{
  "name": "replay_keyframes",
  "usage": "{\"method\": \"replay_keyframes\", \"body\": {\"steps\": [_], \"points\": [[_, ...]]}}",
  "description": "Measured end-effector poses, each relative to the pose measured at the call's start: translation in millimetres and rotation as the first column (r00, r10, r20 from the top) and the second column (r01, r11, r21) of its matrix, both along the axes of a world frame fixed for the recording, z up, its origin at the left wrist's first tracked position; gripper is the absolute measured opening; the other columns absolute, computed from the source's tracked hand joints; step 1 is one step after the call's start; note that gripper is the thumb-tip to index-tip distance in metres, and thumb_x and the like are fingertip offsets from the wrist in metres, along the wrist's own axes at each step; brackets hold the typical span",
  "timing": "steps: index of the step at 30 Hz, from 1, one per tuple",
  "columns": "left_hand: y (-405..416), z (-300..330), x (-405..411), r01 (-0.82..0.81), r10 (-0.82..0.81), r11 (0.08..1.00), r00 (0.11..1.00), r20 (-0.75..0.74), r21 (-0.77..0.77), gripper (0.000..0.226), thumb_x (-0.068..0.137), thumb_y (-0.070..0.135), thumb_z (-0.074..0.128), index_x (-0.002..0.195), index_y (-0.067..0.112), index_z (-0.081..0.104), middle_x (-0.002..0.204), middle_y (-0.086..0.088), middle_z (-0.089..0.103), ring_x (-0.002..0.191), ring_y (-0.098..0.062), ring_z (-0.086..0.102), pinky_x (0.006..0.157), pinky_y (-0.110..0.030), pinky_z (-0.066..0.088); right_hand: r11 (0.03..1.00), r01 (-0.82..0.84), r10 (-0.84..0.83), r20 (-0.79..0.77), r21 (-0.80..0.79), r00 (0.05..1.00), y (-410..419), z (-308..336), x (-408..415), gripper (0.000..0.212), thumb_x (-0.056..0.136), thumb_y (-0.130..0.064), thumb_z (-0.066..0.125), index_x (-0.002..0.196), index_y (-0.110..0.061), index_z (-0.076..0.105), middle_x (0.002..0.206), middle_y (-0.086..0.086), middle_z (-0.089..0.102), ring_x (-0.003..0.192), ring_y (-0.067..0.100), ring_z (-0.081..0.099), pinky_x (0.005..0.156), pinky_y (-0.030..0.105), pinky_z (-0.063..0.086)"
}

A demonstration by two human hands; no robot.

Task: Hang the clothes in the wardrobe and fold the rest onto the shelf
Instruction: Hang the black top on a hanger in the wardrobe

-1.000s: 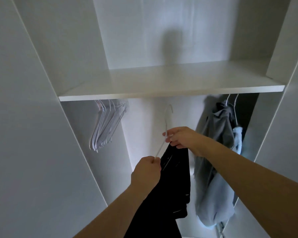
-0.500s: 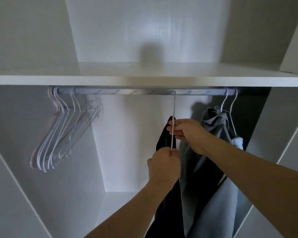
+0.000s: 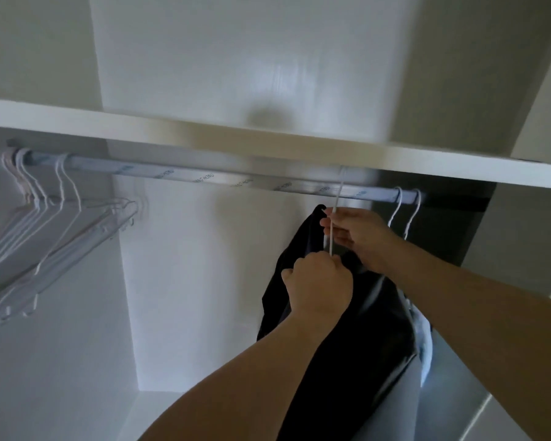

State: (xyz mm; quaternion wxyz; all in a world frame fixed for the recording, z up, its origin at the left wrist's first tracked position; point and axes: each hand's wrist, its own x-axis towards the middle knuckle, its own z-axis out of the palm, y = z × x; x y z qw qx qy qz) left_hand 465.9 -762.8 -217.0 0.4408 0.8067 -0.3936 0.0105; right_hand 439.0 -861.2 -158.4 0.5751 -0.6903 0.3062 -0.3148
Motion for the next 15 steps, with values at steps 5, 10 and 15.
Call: {"method": "replay_keyframes", "body": {"steps": [5,10,15], "points": [[-35,-6,-6,0.009,-0.009,1.0,0.999,-0.038,0.01,0.032,0.099,0.028,0.033,0.086,0.013,0.059,0.092,-0.005,0.063,0.091,-0.026,0.057,0.094,-0.045,0.036,0.989,0.002,-0.028,-0.174,-0.145,0.984,-33,8,-8,0.023,0.092,-0.02,0.061,0.112,-0.009,0.066,0.1,0.005,0.071,0.081,0.007,0.063,0.07,0.02,0.044],[-59,-13,-15,0.012,-0.009,0.999,0.996,-0.086,0.03,0.029,0.098,0.028,0.035,0.088,0.014,0.058,0.097,-0.004,0.064,0.095,-0.027,0.056,0.094,-0.045,0.034,0.992,0.074,-0.09,-0.162,-0.102,0.983,-52,6,-7,0.011,0.094,-0.011,0.056,0.097,-0.006,0.065,0.084,0.006,0.066,0.076,0.013,0.062,0.053,0.011,0.044],[-75,-16,-24,0.02,-0.015,0.998,0.997,-0.079,0.064,0.021,0.096,0.023,0.037,0.08,0.016,0.05,0.092,-0.003,0.06,0.095,-0.027,0.055,0.092,-0.042,0.033,0.993,0.116,-0.104,-0.253,0.033,0.962,-68,5,-15,0.03,0.089,-0.002,0.044,0.112,-0.007,0.062,0.102,0.011,0.071,0.096,0.019,0.063,0.088,0.033,0.044]]}}
